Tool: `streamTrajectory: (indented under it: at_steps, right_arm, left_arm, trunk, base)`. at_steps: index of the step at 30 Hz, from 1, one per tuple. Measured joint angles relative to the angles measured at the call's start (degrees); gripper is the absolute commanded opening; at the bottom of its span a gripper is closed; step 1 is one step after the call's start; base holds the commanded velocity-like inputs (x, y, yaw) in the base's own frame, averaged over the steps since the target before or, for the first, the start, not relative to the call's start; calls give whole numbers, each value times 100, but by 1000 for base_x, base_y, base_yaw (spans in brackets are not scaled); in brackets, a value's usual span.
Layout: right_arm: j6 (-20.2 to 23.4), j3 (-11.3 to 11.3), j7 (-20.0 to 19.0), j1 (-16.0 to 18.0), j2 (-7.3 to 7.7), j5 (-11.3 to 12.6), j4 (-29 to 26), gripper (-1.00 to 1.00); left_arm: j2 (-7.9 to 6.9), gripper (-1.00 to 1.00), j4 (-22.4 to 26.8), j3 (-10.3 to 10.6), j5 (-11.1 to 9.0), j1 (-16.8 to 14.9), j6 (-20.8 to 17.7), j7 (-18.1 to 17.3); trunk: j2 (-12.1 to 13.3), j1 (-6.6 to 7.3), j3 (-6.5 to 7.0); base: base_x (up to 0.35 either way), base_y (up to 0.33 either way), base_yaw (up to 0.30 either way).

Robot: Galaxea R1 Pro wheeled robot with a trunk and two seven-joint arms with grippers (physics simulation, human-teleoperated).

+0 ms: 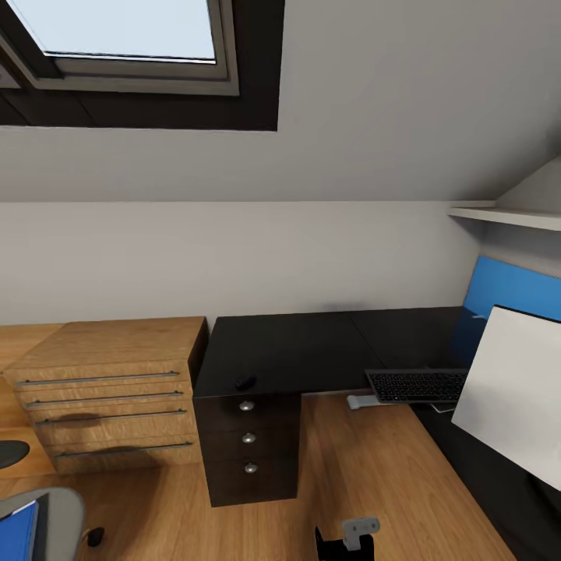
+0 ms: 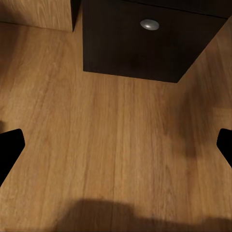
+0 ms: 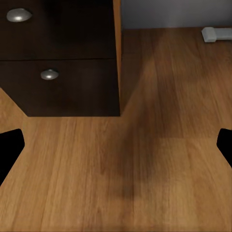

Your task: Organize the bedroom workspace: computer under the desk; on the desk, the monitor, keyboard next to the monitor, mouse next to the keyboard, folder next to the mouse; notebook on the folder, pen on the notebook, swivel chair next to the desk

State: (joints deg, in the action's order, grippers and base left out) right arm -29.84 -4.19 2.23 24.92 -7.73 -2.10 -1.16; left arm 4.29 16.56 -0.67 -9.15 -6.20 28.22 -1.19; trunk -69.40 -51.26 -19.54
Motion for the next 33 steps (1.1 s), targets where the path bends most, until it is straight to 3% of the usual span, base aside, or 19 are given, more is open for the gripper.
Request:
streamTrajectory:
  at_steps: [33]
  right_arm:
    - [-9, 1, -1, 0, -5, 7, 23, 100]
  left_arm:
    - [-1, 100, 0, 2, 2, -4, -10, 0]
  trunk:
    - [0, -1, 0]
  base:
    - [-15, -2, 4]
